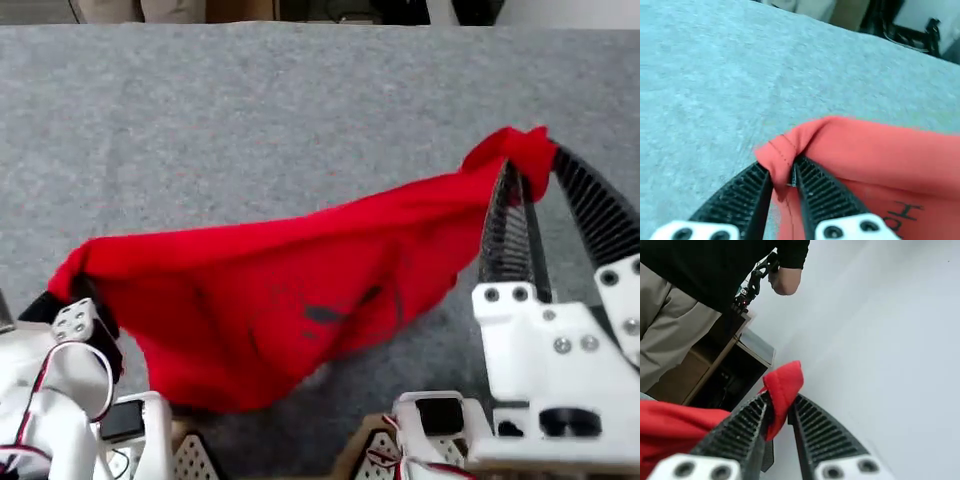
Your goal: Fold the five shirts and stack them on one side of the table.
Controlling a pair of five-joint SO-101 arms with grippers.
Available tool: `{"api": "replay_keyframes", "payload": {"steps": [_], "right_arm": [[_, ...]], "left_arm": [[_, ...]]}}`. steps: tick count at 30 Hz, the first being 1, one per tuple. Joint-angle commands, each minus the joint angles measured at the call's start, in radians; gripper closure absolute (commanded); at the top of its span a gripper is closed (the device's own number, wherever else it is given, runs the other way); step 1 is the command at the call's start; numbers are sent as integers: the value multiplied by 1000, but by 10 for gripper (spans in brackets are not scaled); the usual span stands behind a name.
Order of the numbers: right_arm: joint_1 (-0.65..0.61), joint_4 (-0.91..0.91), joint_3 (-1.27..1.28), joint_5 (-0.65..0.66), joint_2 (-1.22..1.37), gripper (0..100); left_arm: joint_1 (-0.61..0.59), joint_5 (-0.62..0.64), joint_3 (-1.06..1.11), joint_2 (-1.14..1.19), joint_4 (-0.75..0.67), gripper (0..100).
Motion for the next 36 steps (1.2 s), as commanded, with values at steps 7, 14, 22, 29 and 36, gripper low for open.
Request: {"api": "replay_keyframes", "payload": {"steps": [7,14,22,29,36], "right_arm": [[42,29,-473,-6,318,989],[41,-23,-631,63,444,989],[36,-74,-633,153,447,989],[5,-77,-536,150,464,990],[-54,-126,-208,149,470,990]], "left_arm": [[-117,-12,-399,-1,-29,980],[-115,-12,-331,-5,-58,980],[-114,-11,-250,-10,-55,980],[-118,-5,-91,-8,-161,980],[-117,-11,221,-1,-442,980]]}}
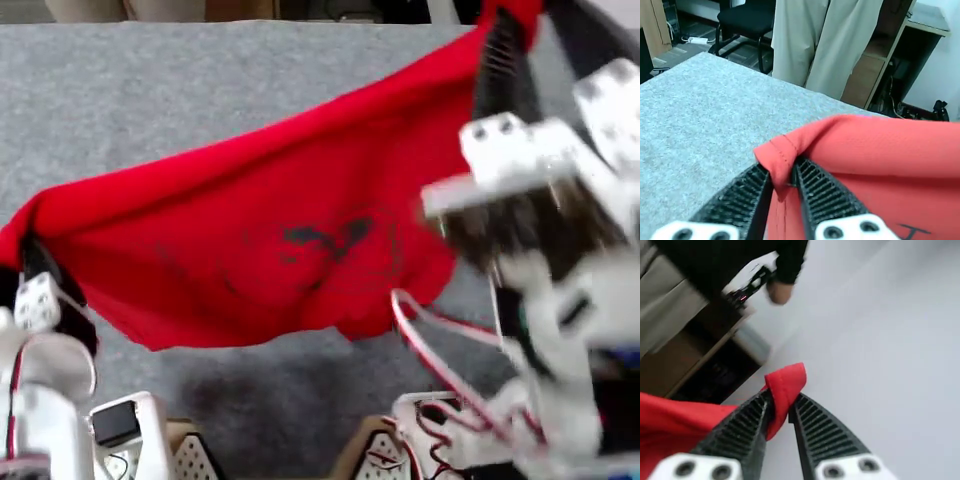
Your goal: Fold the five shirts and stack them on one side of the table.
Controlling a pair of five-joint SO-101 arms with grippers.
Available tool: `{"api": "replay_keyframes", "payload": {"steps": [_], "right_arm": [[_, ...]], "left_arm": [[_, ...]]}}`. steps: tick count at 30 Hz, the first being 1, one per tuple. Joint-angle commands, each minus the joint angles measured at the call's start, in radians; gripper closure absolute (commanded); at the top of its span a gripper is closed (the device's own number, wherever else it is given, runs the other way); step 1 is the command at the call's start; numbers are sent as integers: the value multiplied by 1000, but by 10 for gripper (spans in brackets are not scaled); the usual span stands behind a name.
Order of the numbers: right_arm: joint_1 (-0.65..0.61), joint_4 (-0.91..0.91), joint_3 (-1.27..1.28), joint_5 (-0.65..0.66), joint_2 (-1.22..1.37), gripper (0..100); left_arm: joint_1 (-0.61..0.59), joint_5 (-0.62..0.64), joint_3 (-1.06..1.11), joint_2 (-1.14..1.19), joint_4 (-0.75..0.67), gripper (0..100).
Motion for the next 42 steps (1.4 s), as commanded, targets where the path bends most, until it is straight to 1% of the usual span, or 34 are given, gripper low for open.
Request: {"api": "replay_keyframes", "payload": {"steps": [1,3,7,10,12,16,18,21,26,27,29,31,35,37,39,42], "right_arm": [[-18,-103,199,9,8,991],[-24,-201,337,9,21,991],[-27,-397,579,9,87,991],[-47,-491,691,9,171,991],[-61,-522,720,9,240,991],[-73,-528,720,8,361,991],[-73,-528,719,-17,400,991],[-73,-519,694,-63,446,991],[-74,-519,665,-101,492,991],[-74,-519,661,-106,501,991],[-74,-511,654,-110,516,991],[-74,-479,642,-109,529,991],[-70,-368,599,-103,539,990],[-68,-315,572,-103,539,990],[-68,-270,544,-103,539,990],[-71,-192,507,-72,539,990]], "left_arm": [[-6,-11,195,15,-176,980],[-5,-28,359,16,-331,980],[-3,-94,700,16,-695,980],[11,-169,875,44,-916,980],[15,-218,922,87,-996,980],[12,-227,881,197,-1074,980],[17,-224,833,266,-1106,980],[20,-157,729,409,-1140,980],[18,-55,473,751,-1138,980],[17,-35,413,826,-1126,980],[17,0,273,972,-1056,980],[17,34,129,1109,-942,980],[17,58,-144,1300,-632,980],[18,55,-245,1353,-482,980],[32,54,-316,1383,-364,980],[46,37,-379,1388,-247,980]]}}
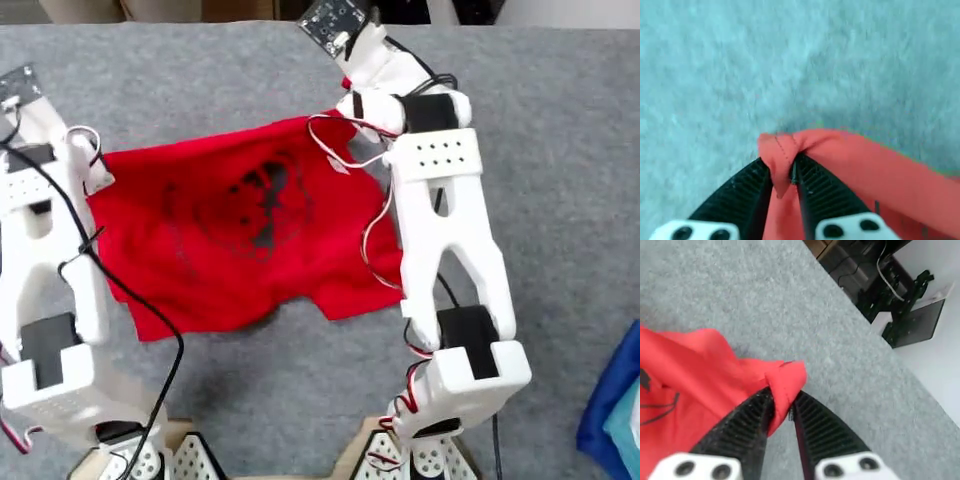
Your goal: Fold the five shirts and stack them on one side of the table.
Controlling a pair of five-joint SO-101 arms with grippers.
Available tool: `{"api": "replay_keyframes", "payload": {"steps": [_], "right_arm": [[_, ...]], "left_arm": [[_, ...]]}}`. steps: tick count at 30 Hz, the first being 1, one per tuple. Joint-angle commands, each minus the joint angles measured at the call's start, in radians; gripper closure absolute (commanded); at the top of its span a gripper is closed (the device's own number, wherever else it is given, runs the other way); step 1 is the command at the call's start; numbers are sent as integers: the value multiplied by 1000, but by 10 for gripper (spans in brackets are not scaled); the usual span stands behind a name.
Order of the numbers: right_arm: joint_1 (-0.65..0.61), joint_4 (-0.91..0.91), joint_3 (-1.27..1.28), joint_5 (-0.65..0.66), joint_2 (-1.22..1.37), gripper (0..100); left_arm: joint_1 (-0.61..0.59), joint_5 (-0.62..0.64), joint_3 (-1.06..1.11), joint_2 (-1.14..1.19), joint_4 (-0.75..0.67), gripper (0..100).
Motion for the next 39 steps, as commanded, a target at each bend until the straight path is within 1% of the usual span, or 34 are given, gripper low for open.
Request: {"api": "replay_keyframes", "payload": {"steps": [1,8,18,23,26,32,35,39], "right_arm": [[-2,89,-97,31,-2,990],[-2,318,-153,57,-4,991],[8,554,-145,77,-10,992],[54,617,-143,78,-10,992],[76,664,-143,117,-10,992],[87,723,-137,163,-12,992],[91,724,-87,193,-22,993],[91,718,42,250,-110,993]], "left_arm": [[15,-21,-127,-7,149,980],[44,-115,-193,-74,407,980],[-12,-126,-180,-150,614,981],[-14,-175,-106,-151,649,981],[-15,-201,-44,-151,651,981],[-83,-209,-14,-151,647,981],[-117,-212,-15,-151,647,981],[-129,-262,-9,-151,649,981]]}}
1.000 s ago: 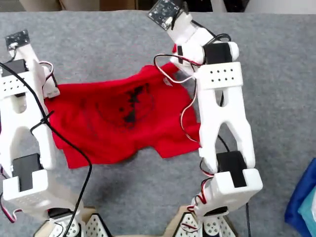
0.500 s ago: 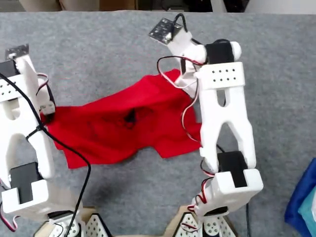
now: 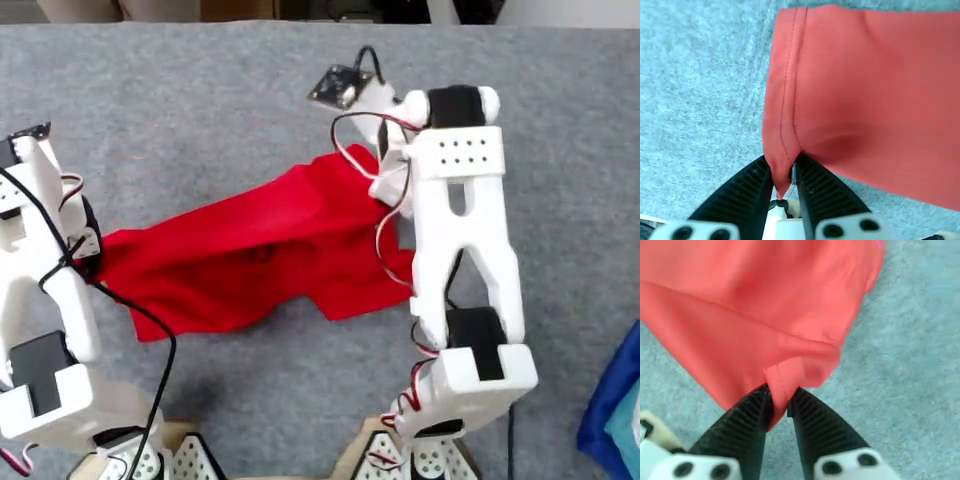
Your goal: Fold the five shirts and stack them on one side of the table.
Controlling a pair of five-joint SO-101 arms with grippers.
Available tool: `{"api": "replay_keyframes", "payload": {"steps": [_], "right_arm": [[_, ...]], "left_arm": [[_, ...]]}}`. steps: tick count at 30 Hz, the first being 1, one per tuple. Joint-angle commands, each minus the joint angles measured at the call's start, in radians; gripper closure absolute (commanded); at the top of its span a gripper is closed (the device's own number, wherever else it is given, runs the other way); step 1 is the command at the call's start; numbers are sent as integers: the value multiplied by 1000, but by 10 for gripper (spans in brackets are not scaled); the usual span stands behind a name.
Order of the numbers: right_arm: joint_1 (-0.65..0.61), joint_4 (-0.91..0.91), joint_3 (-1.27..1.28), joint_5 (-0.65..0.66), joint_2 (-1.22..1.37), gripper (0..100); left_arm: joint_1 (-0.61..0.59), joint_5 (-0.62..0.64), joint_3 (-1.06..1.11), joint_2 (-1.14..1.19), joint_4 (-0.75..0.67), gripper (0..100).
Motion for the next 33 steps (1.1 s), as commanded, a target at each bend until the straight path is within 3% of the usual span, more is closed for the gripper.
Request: {"api": "replay_keyframes", "payload": {"steps": [1,8,16,23,33], "right_arm": [[33,11,94,38,-131,993],[25,-69,341,52,-314,993],[27,-229,561,81,-340,984],[28,-222,565,141,-351,743],[24,-161,503,146,-532,727]], "left_arm": [[-31,-25,3,-51,5,981],[44,-25,91,-51,2,981],[80,-32,133,-51,-54,979],[78,-28,106,-51,-48,850],[51,-28,-124,-51,49,847]]}}
